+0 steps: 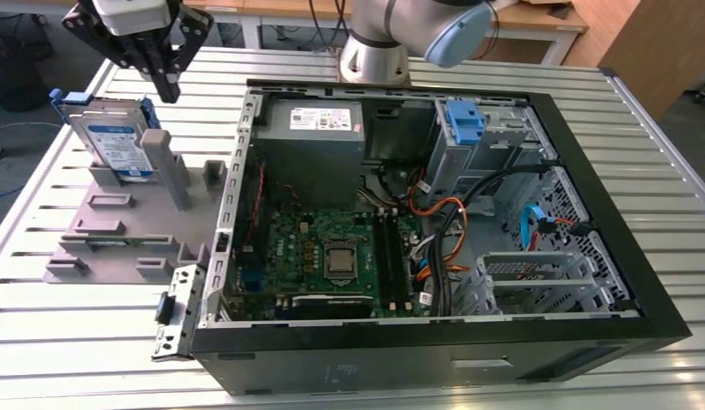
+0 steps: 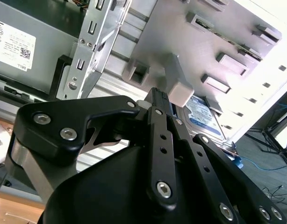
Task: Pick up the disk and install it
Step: 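Reach for the disk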
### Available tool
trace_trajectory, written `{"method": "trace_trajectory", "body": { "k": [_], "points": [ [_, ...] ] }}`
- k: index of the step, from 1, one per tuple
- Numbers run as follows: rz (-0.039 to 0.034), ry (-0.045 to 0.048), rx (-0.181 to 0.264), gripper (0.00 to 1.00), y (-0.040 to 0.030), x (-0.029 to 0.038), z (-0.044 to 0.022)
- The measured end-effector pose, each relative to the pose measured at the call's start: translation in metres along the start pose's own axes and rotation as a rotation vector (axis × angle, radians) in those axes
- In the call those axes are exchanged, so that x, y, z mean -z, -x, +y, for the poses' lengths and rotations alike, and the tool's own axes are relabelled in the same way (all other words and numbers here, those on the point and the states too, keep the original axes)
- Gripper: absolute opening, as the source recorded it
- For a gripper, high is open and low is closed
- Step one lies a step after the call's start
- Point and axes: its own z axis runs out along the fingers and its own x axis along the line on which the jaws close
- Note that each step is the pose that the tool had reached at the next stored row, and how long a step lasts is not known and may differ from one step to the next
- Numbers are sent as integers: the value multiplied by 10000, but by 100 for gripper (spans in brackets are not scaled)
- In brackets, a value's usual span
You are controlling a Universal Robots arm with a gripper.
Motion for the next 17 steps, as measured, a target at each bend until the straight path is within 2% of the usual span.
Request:
{"method": "trace_trajectory", "body": {
  "k": [10,17],
  "points": [
    [-1,0,1,11,-132,-11,0],
    [0,0,1,11,-257,-17,0]
  ]
}}
